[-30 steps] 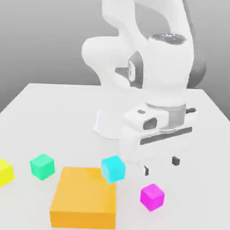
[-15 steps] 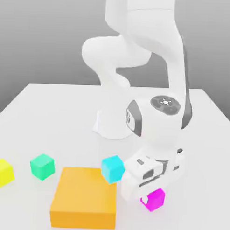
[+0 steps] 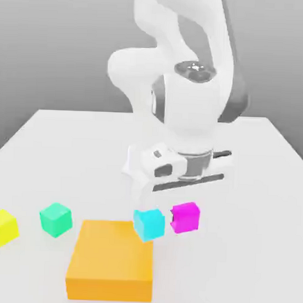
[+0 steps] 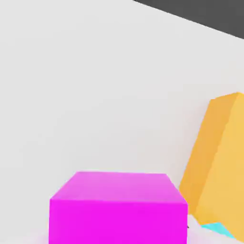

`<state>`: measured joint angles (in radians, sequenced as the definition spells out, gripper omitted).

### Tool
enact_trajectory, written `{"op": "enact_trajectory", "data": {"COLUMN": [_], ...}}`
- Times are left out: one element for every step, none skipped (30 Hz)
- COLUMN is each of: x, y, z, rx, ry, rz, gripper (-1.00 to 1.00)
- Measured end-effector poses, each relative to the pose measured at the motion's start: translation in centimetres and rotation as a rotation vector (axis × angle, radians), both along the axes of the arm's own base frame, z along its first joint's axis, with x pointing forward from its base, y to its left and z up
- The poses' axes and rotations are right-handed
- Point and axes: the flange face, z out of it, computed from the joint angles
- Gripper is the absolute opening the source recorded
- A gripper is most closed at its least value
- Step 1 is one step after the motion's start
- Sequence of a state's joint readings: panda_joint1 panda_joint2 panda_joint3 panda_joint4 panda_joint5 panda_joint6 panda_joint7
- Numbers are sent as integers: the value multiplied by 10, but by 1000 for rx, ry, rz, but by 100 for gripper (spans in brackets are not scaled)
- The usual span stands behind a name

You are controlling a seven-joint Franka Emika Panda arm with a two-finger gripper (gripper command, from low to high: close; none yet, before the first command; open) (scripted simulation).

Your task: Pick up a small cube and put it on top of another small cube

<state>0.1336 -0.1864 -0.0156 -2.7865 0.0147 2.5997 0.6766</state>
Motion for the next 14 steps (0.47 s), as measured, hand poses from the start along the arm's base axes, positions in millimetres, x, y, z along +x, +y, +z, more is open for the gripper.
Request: {"op": "enact_trajectory", "data": {"x": [-3,-7,-11,-16,-20,-21,-22,-22,-22,-22,-23,-23,-23,-23], "y": [-8,-16,-24,-31,-38,-41,-43,-44,-44,-44,-44,-44,-44,-44], "z": [8,16,23,30,35,31,24,14,4,-7,-17,-17,-17,-17], "rx": [0,-1,-3,-4,-6,-7,-8,-8,-9,-9,-10,-10,-10,-10], "ry": [0,0,0,0,0,0,0,0,0,0,0,0,0,0], "rz": [-45,-91,-138,-183,-224,-244,-254,-260,-262,-263,-264,-264,-264,-264], "gripper": [-100,-100,-100,-100,-100,-100,-100,-100,-100,-100,100,100,100,100]}}
